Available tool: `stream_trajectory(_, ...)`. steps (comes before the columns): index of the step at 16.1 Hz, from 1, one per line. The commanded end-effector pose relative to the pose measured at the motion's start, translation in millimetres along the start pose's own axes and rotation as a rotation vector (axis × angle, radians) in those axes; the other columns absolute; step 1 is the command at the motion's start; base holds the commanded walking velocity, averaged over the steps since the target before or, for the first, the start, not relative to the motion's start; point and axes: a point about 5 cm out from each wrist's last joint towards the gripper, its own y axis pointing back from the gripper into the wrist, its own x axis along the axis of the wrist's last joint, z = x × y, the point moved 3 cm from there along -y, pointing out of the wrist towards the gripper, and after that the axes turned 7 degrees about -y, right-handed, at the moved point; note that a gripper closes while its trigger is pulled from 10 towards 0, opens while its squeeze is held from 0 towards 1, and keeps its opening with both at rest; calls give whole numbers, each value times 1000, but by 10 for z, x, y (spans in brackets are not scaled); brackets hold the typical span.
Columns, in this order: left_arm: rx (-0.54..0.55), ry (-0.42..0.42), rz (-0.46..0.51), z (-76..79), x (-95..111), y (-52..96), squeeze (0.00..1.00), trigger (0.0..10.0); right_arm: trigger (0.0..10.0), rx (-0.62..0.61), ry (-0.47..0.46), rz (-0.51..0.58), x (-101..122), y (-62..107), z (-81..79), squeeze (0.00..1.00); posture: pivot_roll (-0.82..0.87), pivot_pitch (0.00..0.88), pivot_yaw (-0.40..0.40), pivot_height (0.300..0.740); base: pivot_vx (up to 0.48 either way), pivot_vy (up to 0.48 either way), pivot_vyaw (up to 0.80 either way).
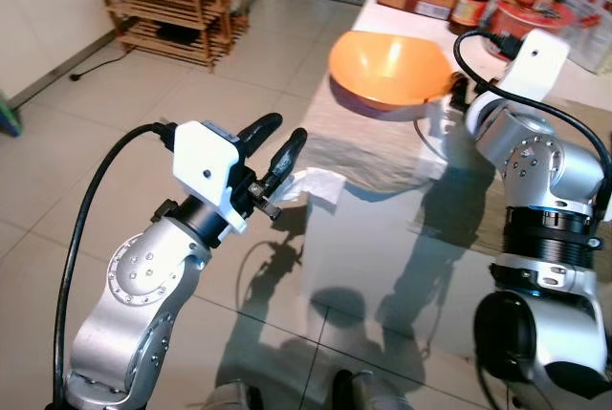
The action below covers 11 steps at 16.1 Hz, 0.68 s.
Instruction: Setting the table
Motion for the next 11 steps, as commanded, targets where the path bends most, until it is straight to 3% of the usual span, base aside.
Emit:
stream_trajectory(1, -35, -7, 12, 67, 47, 13, 0, 10000, 10000, 38, -61, -86, -108, -8, -91, 0, -56, 132, -33, 740, 0, 0, 0)
stream_trajectory(7, -30, -13, 7, 94, 54, 24, 0, 10000, 10000, 114, -101, -174, -289, 4, -254, 0, -49, 142, -42, 740, 0, 0, 0)
stream_trajectory(8, -30, -13, 4, 114, 56, 31, 0, 10000, 7608, 122, -123, -184, -286, 18, -266, 0, -50, 150, -45, 740, 0, 0, 0)
stream_trajectory(9, -31, -10, 2, 125, 54, 36, 0, 10000, 6667, 144, -137, -170, -239, 29, -299, 0, -51, 151, -46, 740, 0, 0, 0)
stream_trajectory(10, -32, -7, 0, 135, 52, 41, 0, 10000, 7922, 167, -146, -151, -179, 44, -336, 0, -50, 153, -46, 740, 0, 0, 0)
stream_trajectory(11, -33, -5, -2, 141, 48, 45, 0, 10000, 9843, 181, -157, -129, -114, 62, -362, 0, -52, 153, -45, 740, 0, 0, 0)
